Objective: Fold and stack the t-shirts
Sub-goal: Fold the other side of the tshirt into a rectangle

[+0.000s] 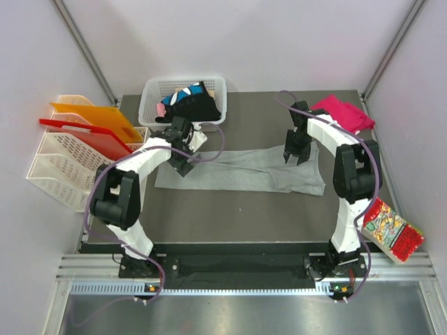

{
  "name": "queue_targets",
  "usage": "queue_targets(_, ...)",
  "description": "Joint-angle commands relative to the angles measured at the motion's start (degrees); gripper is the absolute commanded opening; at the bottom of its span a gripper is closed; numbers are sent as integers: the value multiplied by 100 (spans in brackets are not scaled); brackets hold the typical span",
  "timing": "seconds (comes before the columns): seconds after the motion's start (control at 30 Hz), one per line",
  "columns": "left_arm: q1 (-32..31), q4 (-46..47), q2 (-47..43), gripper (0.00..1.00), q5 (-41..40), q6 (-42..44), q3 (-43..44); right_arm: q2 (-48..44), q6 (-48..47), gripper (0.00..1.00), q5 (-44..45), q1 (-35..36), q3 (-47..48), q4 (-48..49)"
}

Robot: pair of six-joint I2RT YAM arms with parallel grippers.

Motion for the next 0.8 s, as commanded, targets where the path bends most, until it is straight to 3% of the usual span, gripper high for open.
queue_targets(0.0, -26, 610, 325, 97, -177, -26, -404, 331, 78, 46, 125, -47, 117, 174)
queue_targets(0.4, -8, 805, 466, 95, -301, 1, -1222, 928, 87, 44, 195, -205, 424, 289)
queue_targets(0.77, -26, -767, -342, 94, 674, -219, -1750, 1517, 78, 42, 99, -591, 846, 307)
